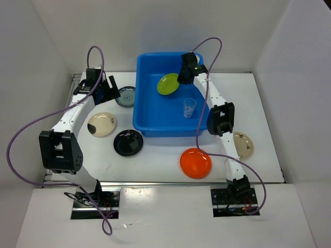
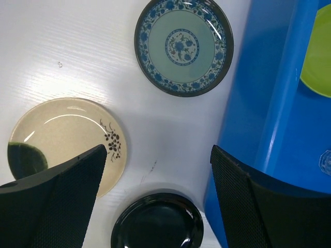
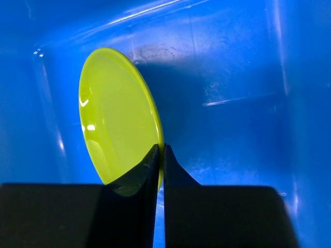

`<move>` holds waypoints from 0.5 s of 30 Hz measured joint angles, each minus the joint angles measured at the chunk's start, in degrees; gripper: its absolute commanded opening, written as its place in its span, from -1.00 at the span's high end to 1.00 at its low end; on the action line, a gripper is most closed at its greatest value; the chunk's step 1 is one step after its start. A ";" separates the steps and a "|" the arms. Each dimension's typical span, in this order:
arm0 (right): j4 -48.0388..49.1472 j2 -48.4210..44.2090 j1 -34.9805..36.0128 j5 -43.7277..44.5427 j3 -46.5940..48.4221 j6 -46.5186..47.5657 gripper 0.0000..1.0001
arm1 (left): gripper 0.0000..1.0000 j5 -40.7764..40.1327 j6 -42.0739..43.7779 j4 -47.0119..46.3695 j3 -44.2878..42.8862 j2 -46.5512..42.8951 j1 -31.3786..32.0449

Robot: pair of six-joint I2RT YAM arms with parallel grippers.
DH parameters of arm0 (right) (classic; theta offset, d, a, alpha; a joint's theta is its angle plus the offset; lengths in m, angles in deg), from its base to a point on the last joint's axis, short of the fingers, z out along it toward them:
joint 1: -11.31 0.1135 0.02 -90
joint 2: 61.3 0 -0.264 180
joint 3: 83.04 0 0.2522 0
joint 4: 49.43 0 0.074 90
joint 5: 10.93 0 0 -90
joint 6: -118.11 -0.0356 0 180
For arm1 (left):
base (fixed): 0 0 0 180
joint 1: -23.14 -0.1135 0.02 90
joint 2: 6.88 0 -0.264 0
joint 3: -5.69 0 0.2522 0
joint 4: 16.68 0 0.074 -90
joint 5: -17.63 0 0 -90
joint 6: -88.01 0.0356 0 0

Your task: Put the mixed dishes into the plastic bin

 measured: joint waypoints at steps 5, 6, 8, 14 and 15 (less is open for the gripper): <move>-0.20 1.16 0.00 0.28 0.00 0.52 0.42 | -0.86 2.12 -0.33 -1.88 0.00 3.02 -0.94; -0.20 1.53 0.00 0.33 0.00 0.63 0.42 | -0.86 2.62 -0.44 -2.19 0.00 3.78 -1.27; -0.33 1.99 0.00 0.33 0.00 0.81 0.36 | -0.86 3.72 -0.68 -2.60 -0.02 5.27 -1.88; -0.59 2.49 0.00 -0.24 0.00 1.07 0.22 | -0.86 6.80 -2.80 -4.85 -0.37 8.66 -4.70; -0.59 2.49 0.00 -0.68 0.00 1.16 0.13 | -0.86 7.13 -3.48 -5.62 -0.44 8.96 -5.29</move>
